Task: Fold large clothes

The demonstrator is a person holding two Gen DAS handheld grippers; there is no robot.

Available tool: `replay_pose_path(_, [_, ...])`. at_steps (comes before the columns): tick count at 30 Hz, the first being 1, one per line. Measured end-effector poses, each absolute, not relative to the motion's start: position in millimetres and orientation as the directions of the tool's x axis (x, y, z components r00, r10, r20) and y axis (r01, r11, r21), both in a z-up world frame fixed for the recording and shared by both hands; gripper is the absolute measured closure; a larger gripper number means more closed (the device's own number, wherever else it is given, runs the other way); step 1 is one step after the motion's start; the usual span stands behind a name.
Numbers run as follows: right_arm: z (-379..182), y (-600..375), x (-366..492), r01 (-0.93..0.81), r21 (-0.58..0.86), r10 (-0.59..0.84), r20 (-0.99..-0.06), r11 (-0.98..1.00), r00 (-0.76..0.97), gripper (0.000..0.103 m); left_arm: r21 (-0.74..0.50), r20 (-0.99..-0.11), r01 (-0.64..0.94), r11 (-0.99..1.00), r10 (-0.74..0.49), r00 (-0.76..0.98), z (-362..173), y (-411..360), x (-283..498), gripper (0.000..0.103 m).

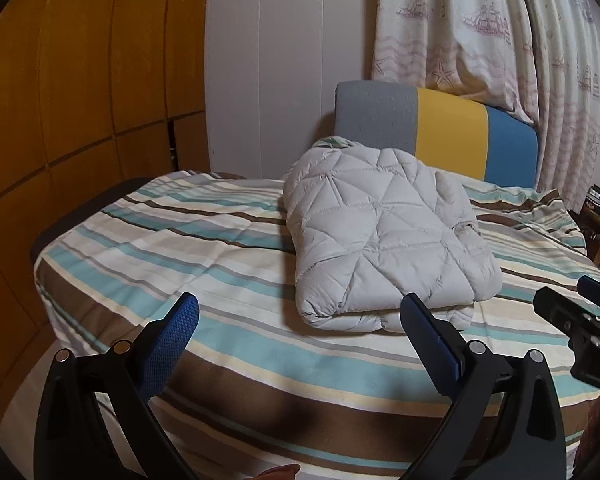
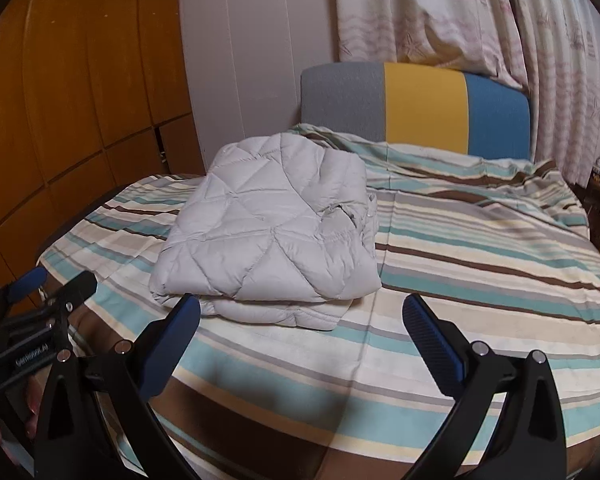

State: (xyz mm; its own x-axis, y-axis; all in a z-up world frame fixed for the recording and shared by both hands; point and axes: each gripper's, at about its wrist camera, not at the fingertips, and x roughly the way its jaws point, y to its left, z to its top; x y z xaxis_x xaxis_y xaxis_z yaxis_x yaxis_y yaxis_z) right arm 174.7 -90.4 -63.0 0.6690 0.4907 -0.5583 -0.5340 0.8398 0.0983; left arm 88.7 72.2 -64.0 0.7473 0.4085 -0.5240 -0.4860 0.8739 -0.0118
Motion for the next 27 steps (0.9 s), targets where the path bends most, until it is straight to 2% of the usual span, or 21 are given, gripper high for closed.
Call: replay_pose_path(27, [-55,-94,161,-0.534,0.114,0.501,-0.550,0.838,0.668,0.002,-0.015,-0.515,-0.475,0.880,0.400,0.758,-61,62,79,0.003])
